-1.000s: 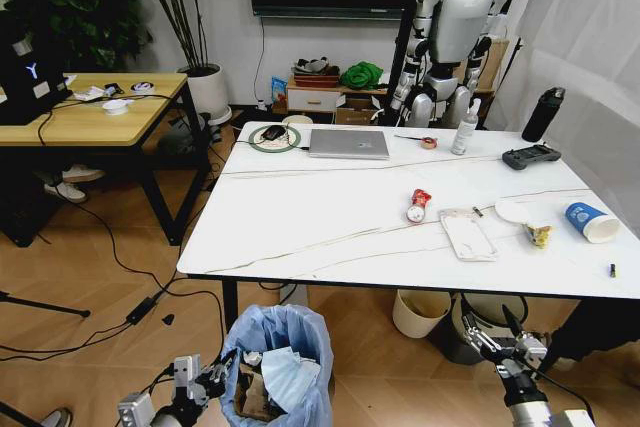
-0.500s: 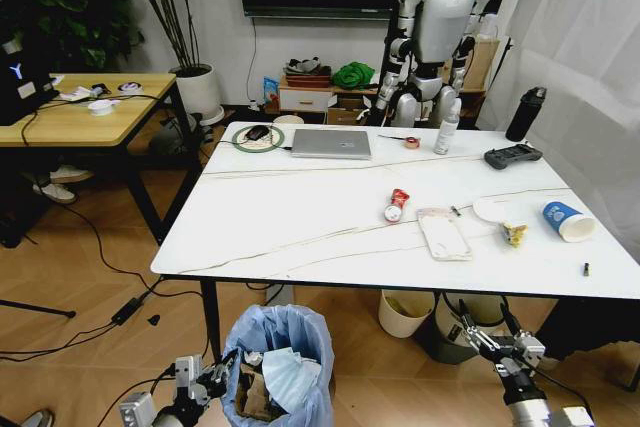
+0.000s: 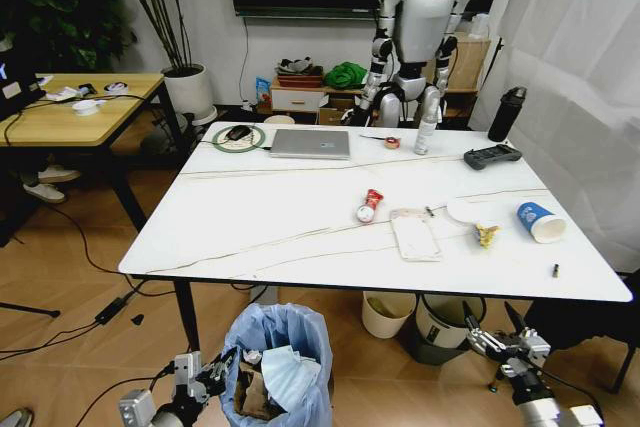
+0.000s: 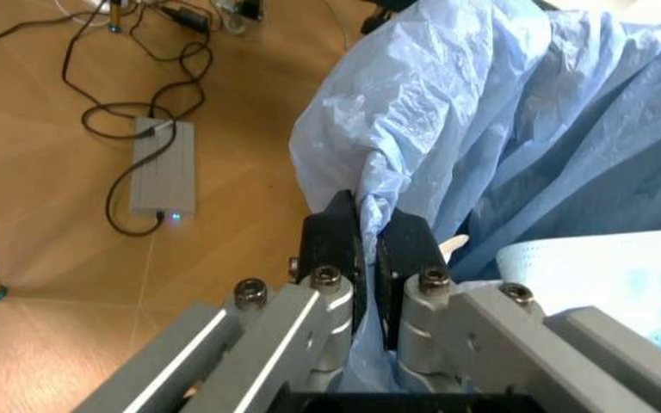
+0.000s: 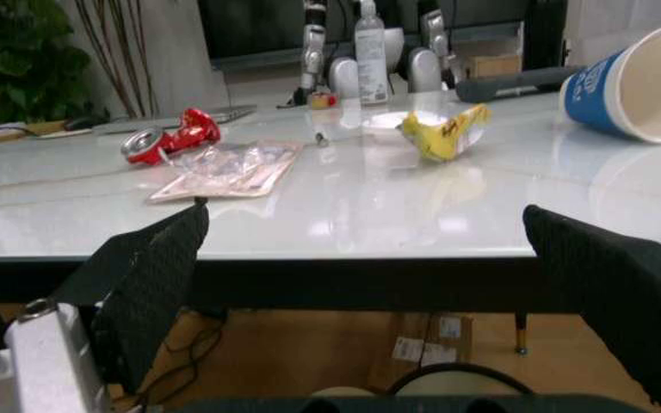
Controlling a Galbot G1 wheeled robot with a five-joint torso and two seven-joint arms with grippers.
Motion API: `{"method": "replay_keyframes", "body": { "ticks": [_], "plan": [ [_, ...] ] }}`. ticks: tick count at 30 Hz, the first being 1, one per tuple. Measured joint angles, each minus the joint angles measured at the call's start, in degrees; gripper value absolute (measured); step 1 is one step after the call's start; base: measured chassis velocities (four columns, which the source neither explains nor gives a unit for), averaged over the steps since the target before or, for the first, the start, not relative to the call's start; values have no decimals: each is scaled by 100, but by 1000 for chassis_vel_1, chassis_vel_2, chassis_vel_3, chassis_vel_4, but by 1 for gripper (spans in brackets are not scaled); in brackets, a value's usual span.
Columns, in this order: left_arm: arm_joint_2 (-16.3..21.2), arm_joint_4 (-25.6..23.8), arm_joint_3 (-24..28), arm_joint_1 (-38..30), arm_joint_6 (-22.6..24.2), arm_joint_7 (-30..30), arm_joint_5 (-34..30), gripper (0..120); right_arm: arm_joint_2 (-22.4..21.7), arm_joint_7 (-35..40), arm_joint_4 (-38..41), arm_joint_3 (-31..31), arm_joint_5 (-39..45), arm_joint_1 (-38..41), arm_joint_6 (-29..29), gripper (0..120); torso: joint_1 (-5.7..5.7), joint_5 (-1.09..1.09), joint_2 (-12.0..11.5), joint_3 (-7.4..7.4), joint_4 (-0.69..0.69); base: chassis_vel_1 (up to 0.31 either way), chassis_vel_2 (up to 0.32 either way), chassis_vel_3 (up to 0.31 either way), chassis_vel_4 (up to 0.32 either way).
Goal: Pick up the trash bin and place the trash from the table into it.
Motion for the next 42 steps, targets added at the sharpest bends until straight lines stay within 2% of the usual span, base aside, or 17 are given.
{"method": "replay_keyframes", "body": {
  "ticks": [5, 6, 11, 15, 17, 18, 22, 23, 25, 26, 28, 30, 34, 36, 39, 41, 42],
  "plan": [
    [-59, -29, -79, 65, -4, 23, -6, 0, -10, 58, 269, 24, 55, 1, -11, 100, -1, 0, 0, 0, 2, 0, 0, 0, 0],
    [-115, -40, -149, 108, -16, 56, -7, 0, -49, 221, 536, -19, 59, -7, -26, 100, -1, -1, 0, 0, 2, 62, 27, -38, -10],
    [-279, -62, -310, 179, -63, 113, -6, 0, -329, 543, 1096, -193, 137, -40, -214, 100, -1, -3, 1, 0, 2, 0, 0, 0, 0],
    [-451, -125, -430, 275, -96, 149, 7, 0, -737, 942, 1564, -482, 508, 114, -612, 100, -1, 0, 0, 0, 1, 0, 0, 0, 0],
    [-544, -149, -492, 327, -114, 160, 38, 0, -1114, 1285, 1854, -740, 902, 346, -970, 100, -1, -2, 0, 0, 2, 0, 0, 0, 0],
    [-544, -149, -492, 327, -114, 160, 38, 0, -1114, 1285, 1854, -740, 902, 346, -970, 100, -1, -2, 0, 0, 2, 0, 0, 0, 0],
    [-714, -246, -569, 446, -128, 173, 113, 0, -2267, 3186, 2241, -1529, 902, 830, -1814, 100, 0, -3, 0, 0, 3, 0, 0, 0, 0],
    [-749, -262, -582, 470, -132, 174, 139, 0, -2454, 3471, 2260, -1692, 898, 934, -1947, 100, 0, -3, 0, 0, 3, 0, 0, 0, 0],
    [-777, -271, -593, 486, -136, 174, 164, 0, -2552, 3589, 2260, -1786, 902, 1007, -2010, 100, 0, -2, 0, 0, 3, 0, 0, 0, 0],
    [-858, -283, -618, 525, -148, 174, 245, 0, -2790, 3768, 2208, -2099, 1017, 1272, -2184, 100, 0, -1, 0, 0, 1, 0, 0, 0, 0],
    [-998, -302, -645, 576, -171, 174, 366, 0, -2949, 3810, 2051, -2525, 1368, 1702, -2415, 100, 0, -1, 0, 0, 0, 0, 0, 0, 0],
    [-1061, -315, -651, 591, -179, 173, 405, 0, -2971, 3811, 1960, -2692, 1505, 1909, -2529, 100, 0, 0, 0, 0, 1, 0, 0, 0, 0],
    [-1340, -383, -663, 665, -192, 163, 620, 0, -2830, 3897, 1305, -3624, 1833, 3216, -2976, 100, 0, -2, 0, 0, 4, 0, 0, 0, 0],
    [-1381, -397, -678, 682, -192, 158, 666, 0, -2758, 3984, 1156, -3829, 1901, 3460, -3091, 100, 0, -2, 0, 0, 3, 0, 0, 0, 0],
    [-1484, -454, -723, 701, -190, 141, 712, 0, -2385, 4225, 538, -4417, 1968, 4205, -3618, 100, 0, -3, 0, 1, 3, 0, 0, 0, 0],
    [-1517, -459, -732, 688, -179, 127, 718, 0, -2117, 4307, 161, -4644, 1921, 4492, -3793, 100, 0, -2, 0, 1, 3, 0, 0, 0, 0],
    [-1517, -459, -732, 688, -179, 127, 718, 0, -2117, 4307, 161, -4644, 1921, 4492, -3793, 100, 0, -2, 0, 1, 3, 0, 0, 0, 0]
  ]
}}
